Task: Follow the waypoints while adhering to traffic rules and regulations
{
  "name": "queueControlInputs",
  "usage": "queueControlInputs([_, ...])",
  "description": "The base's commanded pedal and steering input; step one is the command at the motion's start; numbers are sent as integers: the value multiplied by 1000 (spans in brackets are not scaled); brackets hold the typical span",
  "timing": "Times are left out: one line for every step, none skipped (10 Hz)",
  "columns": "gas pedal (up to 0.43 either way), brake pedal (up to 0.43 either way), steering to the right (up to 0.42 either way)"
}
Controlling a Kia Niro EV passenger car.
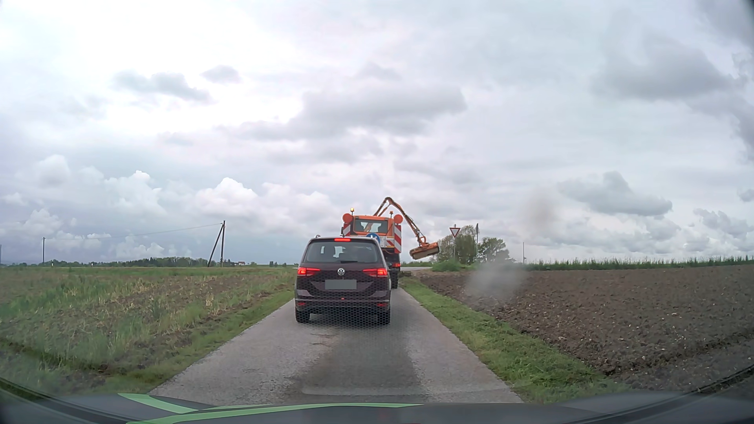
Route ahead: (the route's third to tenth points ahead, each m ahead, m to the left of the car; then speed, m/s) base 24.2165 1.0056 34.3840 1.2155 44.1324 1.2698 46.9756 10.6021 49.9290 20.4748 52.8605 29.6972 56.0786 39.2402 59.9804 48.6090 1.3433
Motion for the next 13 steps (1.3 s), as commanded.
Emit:
queueControlInputs([0,0,-3])
queueControlInputs([0,0,-3])
queueControlInputs([0,0,-2])
queueControlInputs([0,0,-2])
queueControlInputs([0,0,-1])
queueControlInputs([0,0,-1])
queueControlInputs([0,0,0])
queueControlInputs([0,0,0])
queueControlInputs([0,0,0])
queueControlInputs([0,0,0])
queueControlInputs([0,0,0])
queueControlInputs([0,0,0])
queueControlInputs([0,0,0])
